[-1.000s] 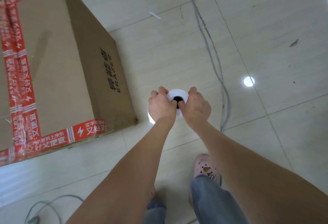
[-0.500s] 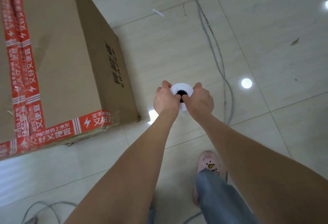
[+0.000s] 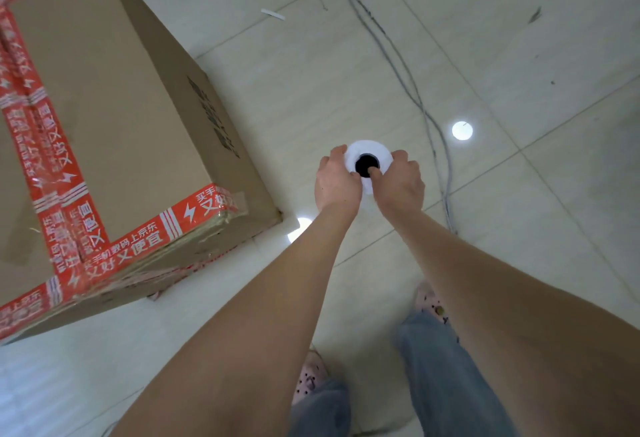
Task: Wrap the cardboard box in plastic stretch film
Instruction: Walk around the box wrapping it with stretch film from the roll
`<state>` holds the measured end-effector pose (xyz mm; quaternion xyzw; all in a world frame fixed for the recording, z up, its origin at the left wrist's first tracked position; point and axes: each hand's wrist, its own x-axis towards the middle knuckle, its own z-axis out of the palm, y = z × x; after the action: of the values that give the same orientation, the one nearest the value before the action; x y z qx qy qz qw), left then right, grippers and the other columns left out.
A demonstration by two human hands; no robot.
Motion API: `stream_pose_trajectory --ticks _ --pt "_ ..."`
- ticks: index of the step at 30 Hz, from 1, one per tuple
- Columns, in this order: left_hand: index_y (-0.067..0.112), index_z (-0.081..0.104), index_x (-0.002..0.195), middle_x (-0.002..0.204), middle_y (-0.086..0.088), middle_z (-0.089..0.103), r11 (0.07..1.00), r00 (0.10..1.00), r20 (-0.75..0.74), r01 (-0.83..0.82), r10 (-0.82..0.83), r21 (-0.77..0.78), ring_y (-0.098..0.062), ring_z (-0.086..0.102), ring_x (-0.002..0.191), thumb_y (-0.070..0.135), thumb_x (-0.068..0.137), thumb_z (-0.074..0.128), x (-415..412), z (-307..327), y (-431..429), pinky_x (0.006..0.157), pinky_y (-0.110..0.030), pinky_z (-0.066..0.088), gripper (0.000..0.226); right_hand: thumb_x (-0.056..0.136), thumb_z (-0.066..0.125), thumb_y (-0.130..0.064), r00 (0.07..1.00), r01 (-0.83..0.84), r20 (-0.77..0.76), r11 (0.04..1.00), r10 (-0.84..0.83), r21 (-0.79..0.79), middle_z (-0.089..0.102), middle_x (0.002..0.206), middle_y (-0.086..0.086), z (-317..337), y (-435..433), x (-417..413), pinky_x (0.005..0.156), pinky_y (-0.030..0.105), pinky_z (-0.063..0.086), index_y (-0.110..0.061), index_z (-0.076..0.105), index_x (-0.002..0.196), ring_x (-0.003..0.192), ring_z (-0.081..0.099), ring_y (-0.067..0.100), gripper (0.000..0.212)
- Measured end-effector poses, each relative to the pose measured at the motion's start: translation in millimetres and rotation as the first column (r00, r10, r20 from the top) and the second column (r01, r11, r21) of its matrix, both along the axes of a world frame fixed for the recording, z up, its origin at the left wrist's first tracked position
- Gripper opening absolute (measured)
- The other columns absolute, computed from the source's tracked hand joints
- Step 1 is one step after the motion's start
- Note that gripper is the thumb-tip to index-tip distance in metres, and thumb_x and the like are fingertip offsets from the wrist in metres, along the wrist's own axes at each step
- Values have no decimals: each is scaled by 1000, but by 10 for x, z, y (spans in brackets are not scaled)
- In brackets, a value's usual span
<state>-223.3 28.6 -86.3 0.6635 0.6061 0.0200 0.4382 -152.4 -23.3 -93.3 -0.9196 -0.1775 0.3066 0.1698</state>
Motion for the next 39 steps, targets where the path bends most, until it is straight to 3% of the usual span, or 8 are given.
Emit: stream_pose_trajectory --ticks 5,9,17,21,25,29,35,39 --pt "20 28 148 141 -5 45 998 995 87 55 -56 16 -23 45 126 4 92 45 -62 -102 -50 90 -22 36 61 98 47 -32 987 139 -96 986 -130 89 43 128 14 -34 48 -36 79 31 37 -17 37 138 109 54 33 44" --pt "19 32 146 139 -6 47 998 988 151 2 -11 61 -23 49 122 7 92 44 -23 -186 -36 94 -28 40 57 98 42 -31 980 183 -97 975 -171 129 41 132 14 -124 85 -8 78 29 34 -19 34 142 111 53 34 46" --pt "17 42 133 127 -6 54 991 971 229 -92 68 95 -23 54 113 34 93 53 27 -382 5 95 -34 44 45 95 44 -39 985 172 -48 963 -165 206 43 126 13 -296 64 -9 75 31 36 -21 37 139 104 55 34 48" --pt "19 46 131 123 -5 54 994 980 185 -90 76 65 -23 57 106 34 89 57 100 -378 34 89 -32 46 46 93 46 -42 984 171 -87 955 -154 241 46 122 11 -322 11 36 78 32 42 -23 41 136 101 58 34 48" --pt "17 55 114 107 -4 64 992 986 131 -115 108 48 -28 64 95 28 86 57 154 -338 85 80 -34 52 30 87 49 -41 978 198 -112 944 -173 263 51 113 9 -339 39 63 80 35 51 -20 50 124 89 65 33 43" --pt "14 59 105 98 -3 65 989 999 23 -44 41 145 -24 60 84 23 84 54 131 -239 46 66 -28 42 24 84 51 -41 971 227 -140 939 -196 259 57 108 9 -339 22 35 76 37 55 -18 52 112 82 67 32 36" --pt "13 64 98 84 -2 61 989 1000 -9 24 -23 144 -21 53 77 19 83 57 225 -141 -212 60 -25 35 18 88 53 -35 971 236 -74 952 -226 197 60 106 9 -295 -204 151 74 34 51 -12 54 104 84 67 33 28" --pt "13 66 100 90 -4 66 987 998 19 60 -63 149 -21 54 79 19 82 57 433 -112 -382 64 -27 38 22 88 52 -33 965 263 -55 949 -257 174 60 105 8 -284 -396 328 73 34 51 -13 52 100 84 67 33 24"
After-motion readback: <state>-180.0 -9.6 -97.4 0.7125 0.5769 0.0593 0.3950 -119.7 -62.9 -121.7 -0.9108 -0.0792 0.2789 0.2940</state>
